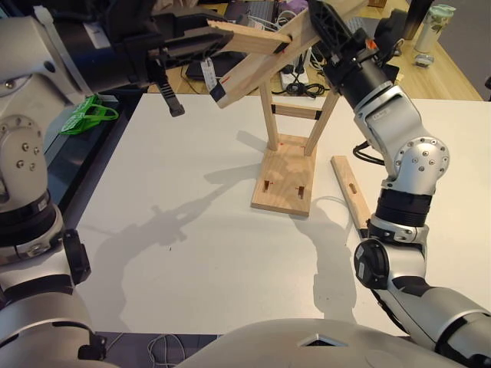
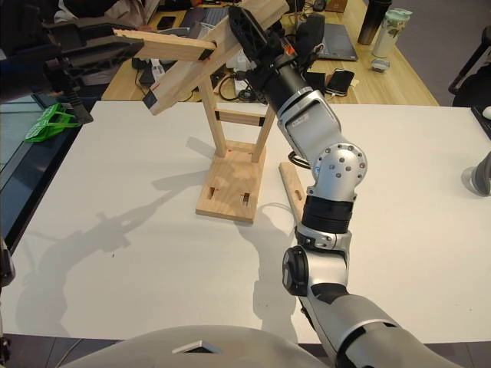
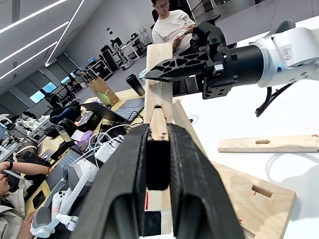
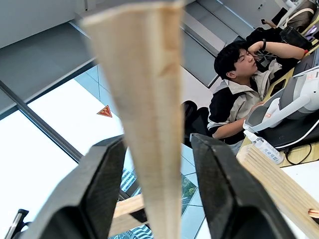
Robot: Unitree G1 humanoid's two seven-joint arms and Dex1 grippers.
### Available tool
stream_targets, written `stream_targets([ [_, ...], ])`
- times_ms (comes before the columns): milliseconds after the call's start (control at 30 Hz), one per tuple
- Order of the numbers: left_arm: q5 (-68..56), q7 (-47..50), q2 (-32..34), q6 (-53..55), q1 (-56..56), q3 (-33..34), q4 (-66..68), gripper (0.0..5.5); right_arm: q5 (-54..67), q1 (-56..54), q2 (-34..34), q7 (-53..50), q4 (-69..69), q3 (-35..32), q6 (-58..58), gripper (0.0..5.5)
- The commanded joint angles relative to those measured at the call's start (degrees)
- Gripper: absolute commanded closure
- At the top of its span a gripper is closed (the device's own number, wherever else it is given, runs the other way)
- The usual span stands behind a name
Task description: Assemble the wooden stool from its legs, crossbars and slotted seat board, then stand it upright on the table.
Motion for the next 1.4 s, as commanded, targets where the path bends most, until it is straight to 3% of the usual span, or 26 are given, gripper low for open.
stream_targets([
  [33,0.8,0.6,0.1,-0.9,-0.1,-1.1,0.7,5.09,-0.5,1.5,1.1,1.0,-2.3,2.2,0.3,3.96],
  [133,0.9,0.7,0.3,-1.3,0.1,-1.3,0.8,5.09,-0.4,2.4,1.7,2.0,-4.0,2.9,0.0,4.39],
  [633,1.0,2.0,-1.0,-1.5,1.3,-3.8,-0.2,5.09,-6.3,4.0,1.2,7.0,-8.1,5.7,-5.4,4.44],
  [967,2.1,3.5,-2.8,-2.4,-0.1,-6.2,0.5,5.09,-18.6,6.0,-2.1,11.6,-10.9,14.3,-7.0,4.44],
  [1300,3.2,4.2,-3.1,-4.0,-0.3,-6.3,1.0,5.09,-20.9,7.4,-2.0,13.3,-11.7,15.2,-7.3,4.46],
  [1400,2.7,5.0,-4.1,-3.8,-1.1,-5.3,1.9,4.35,-21.4,7.7,-1.8,13.1,-11.3,14.9,-7.3,4.49],
])
